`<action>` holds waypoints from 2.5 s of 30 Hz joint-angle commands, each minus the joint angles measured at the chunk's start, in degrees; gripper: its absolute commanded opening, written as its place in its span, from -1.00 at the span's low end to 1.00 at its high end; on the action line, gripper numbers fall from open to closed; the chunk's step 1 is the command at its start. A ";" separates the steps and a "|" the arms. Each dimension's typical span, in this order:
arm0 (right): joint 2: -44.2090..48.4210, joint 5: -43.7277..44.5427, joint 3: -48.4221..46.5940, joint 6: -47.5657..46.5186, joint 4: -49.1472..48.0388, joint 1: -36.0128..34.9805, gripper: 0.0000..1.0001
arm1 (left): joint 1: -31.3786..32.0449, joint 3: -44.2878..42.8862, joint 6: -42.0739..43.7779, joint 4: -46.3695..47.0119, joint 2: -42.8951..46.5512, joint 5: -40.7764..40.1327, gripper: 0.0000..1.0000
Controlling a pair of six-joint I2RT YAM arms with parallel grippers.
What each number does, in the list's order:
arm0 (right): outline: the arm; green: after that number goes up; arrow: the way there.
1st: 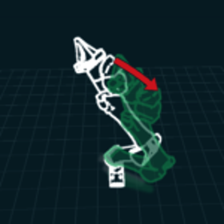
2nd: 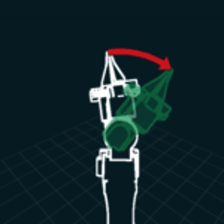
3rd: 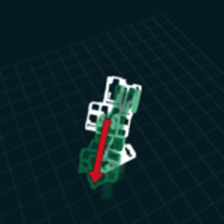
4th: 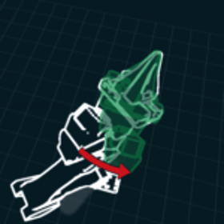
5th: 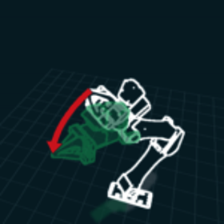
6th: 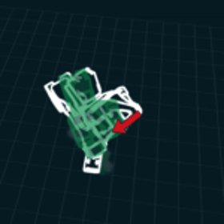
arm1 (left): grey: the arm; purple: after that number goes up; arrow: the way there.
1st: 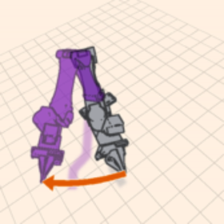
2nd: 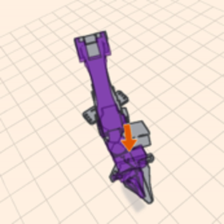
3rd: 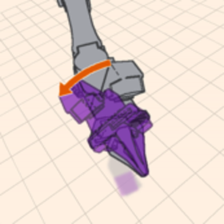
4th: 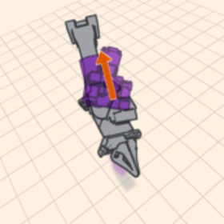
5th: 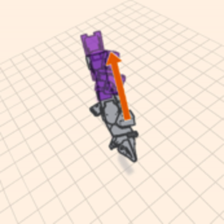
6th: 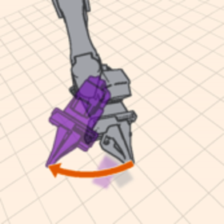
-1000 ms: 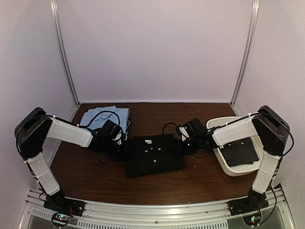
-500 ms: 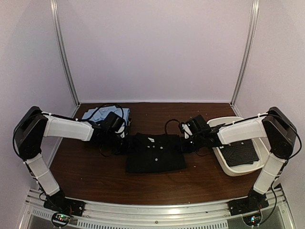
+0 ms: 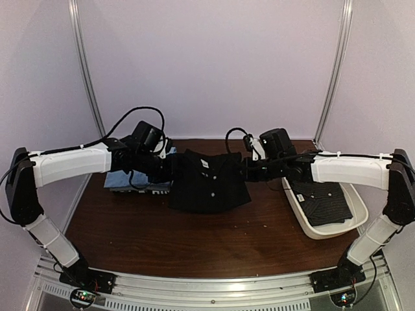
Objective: Fold and stack the long sleeve shirts
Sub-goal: Fold the square-folded shirt at the center of the board, then place the square-folded shirt on the square-folded shirt.
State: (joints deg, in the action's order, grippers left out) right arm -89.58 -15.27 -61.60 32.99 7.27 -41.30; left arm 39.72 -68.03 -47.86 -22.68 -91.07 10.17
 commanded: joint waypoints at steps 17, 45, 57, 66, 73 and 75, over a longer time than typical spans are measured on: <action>-28.03 -1.68 -36.80 4.12 -13.64 -6.19 -1.00 | -28.20 -10.53 15.80 -10.19 2.55 4.00 -1.00; -55.52 -10.94 -60.73 9.76 -15.67 -5.32 -1.00 | -45.53 -8.57 19.89 -4.24 -8.63 6.17 -1.00; -54.27 -18.64 -59.73 6.18 -10.38 -1.35 -0.17 | -45.53 -13.16 19.98 -7.01 -15.62 -8.12 0.03; -41.23 -14.97 -49.67 -3.09 -3.61 -0.89 0.59 | -43.64 -16.69 20.53 -8.80 -11.24 -7.27 0.28; -28.67 -9.22 -38.82 -7.34 -3.78 -0.59 1.00 | -36.33 -16.79 20.27 -8.80 -4.64 -5.96 0.41; -24.54 -7.71 -35.18 -8.02 -4.37 -0.49 1.00 | -33.66 -16.78 19.74 -8.52 -3.49 -5.57 0.44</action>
State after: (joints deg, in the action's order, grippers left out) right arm -120.77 -27.62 -101.93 28.36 3.51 -42.06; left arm 1.48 -83.09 -27.97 -31.79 -98.26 3.66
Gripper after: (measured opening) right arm 0.997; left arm 0.708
